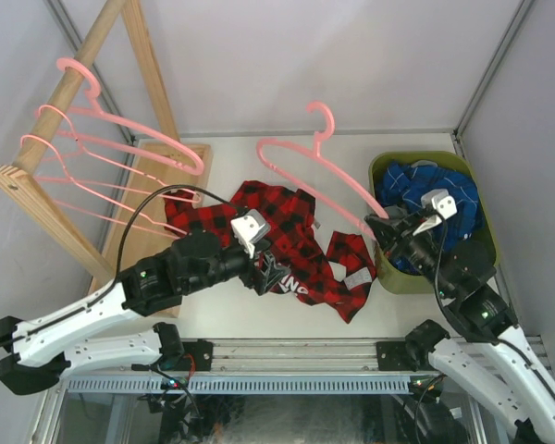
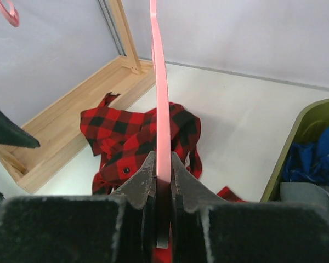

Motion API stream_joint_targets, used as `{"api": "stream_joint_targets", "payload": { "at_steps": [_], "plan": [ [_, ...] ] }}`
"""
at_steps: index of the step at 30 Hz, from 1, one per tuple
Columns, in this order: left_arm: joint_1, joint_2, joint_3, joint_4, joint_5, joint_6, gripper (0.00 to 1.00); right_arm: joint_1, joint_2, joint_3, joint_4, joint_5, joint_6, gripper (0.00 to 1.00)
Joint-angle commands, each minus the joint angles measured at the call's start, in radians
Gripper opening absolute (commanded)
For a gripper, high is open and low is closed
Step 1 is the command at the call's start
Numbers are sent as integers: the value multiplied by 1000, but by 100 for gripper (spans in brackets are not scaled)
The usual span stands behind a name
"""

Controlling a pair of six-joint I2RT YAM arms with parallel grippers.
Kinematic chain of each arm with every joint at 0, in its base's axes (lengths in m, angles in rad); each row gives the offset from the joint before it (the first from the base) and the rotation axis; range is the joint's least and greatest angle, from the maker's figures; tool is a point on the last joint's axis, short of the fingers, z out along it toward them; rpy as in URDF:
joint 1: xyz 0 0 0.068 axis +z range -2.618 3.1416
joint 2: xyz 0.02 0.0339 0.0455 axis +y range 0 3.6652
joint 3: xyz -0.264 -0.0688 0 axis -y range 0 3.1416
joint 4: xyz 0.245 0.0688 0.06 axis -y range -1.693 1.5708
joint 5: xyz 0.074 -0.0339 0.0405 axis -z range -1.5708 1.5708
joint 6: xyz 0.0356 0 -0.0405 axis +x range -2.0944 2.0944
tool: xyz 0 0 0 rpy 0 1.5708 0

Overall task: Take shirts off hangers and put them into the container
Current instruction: Place the hanger at the clothesline.

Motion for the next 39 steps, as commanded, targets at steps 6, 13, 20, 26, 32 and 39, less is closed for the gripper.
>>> {"api": "stream_joint_targets", "payload": {
  "at_steps": [6, 13, 20, 26, 32, 39],
  "plan": [
    [0, -107, -213, 163, 61, -80, 84, -264, 169, 37, 350, -516, 162, 0],
    [0, -148, -319, 175, 118, -125, 86, -273, 425, 202, 469, -613, 162, 0],
    [0, -153, -352, 160, 78, -142, 86, -144, 647, 365, 543, -535, 162, 0],
    [-1, -124, -357, 149, 70, -128, 88, -62, 806, 538, 563, -442, 170, 0],
    [-2, -113, -370, 146, 38, -132, 95, -25, 930, 669, 634, -442, 163, 0],
    [-1, -115, -352, 137, 10, -134, 97, 26, 1161, 1006, 470, -555, 163, 0]
  ]
}}
